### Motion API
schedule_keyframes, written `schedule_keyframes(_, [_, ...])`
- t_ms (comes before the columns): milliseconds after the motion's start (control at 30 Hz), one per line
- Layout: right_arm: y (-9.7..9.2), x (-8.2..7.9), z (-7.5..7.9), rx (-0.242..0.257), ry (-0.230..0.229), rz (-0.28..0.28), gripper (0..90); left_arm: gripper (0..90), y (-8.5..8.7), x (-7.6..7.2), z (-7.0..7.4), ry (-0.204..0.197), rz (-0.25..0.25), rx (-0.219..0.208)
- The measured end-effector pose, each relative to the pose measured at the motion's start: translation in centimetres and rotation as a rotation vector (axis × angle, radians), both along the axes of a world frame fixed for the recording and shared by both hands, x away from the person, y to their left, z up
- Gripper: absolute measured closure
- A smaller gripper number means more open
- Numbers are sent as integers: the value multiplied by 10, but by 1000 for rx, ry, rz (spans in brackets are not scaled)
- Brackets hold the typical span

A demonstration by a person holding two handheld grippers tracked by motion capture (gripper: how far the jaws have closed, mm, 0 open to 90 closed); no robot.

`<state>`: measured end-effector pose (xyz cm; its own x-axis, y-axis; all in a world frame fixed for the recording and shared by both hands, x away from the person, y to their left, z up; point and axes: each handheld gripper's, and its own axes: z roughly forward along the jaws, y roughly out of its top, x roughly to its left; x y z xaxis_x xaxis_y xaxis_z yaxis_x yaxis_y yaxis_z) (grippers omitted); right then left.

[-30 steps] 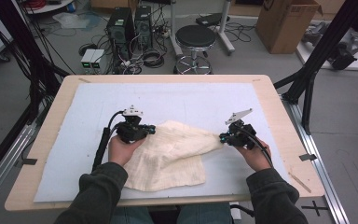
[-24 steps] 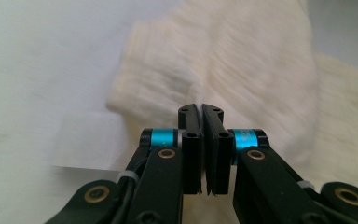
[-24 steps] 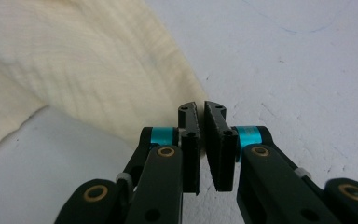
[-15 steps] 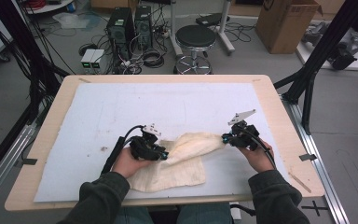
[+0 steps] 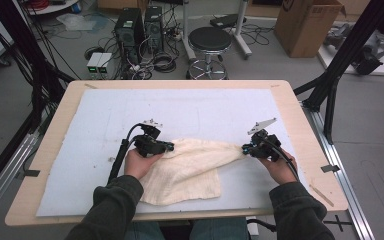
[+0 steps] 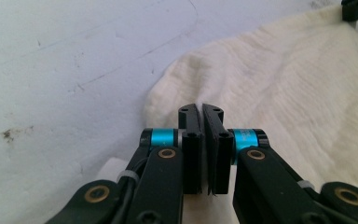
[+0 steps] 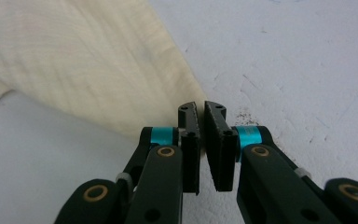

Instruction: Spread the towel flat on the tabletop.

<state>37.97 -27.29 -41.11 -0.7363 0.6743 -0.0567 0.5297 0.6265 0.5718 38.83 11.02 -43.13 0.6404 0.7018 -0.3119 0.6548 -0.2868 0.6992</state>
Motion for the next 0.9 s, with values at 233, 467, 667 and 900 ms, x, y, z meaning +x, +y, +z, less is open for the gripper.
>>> schedule_keyframes(233, [0,2,-1,2,0,1,847,830,-5,4,-7,91,-108,-5])
schedule_keyframes(467, [0,2,0,7,-6,-2,847,727,12,6,6,75,-84,-36])
schedule_keyframes(667, [-1,3,0,8,-5,-1,847,690,26,11,20,45,-42,-88])
schedule_keyframes(900, [-1,4,-1,8,-3,-4,846,752,33,28,20,8,107,-120])
